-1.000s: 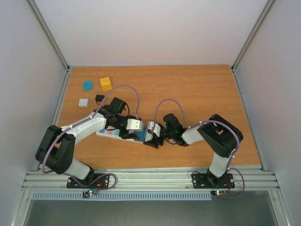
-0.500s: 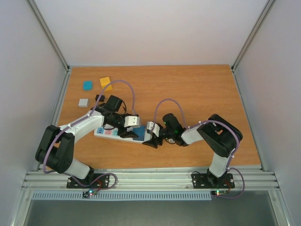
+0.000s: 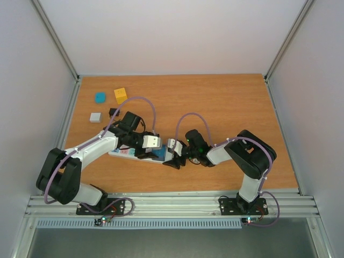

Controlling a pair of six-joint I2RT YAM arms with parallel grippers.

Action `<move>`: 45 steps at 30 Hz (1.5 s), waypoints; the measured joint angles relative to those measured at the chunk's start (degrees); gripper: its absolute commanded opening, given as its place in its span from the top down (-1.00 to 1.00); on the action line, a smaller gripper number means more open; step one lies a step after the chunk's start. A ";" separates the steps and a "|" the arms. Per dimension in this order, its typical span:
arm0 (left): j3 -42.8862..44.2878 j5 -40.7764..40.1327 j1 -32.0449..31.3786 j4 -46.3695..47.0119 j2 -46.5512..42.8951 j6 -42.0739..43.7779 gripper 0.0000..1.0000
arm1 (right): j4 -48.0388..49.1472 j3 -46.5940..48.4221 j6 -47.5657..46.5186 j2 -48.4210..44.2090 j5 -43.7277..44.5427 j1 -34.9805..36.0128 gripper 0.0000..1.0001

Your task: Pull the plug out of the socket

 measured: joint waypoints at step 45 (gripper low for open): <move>3.43 16.09 13.25 -5.11 -5.90 -7.32 0.47 | 0.15 0.22 0.57 0.09 2.43 -0.17 0.35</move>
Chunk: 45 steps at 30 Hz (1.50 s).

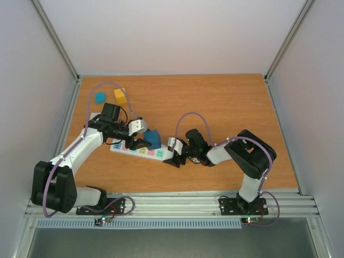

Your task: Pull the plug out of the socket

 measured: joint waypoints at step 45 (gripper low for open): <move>1.66 1.09 39.60 -17.14 0.20 -1.14 0.46 | -16.65 8.94 -1.33 -0.17 4.39 3.48 -0.97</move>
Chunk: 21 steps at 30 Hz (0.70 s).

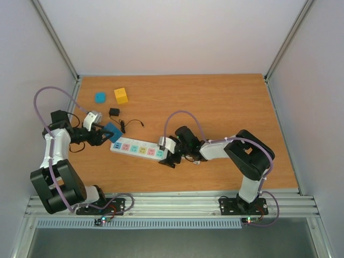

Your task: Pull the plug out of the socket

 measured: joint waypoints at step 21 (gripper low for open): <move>-2.99 -1.53 0.13 4.15 0.00 -4.31 0.45 | -19.12 24.55 -1.77 9.88 8.26 8.37 -0.64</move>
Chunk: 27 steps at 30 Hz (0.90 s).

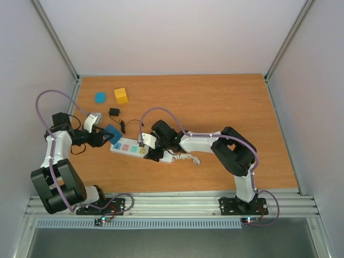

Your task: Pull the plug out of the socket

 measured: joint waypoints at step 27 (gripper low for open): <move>0.83 -1.27 0.07 0.02 8.09 -0.17 0.41 | -8.37 -7.58 -7.93 -8.44 -4.63 -14.43 -0.80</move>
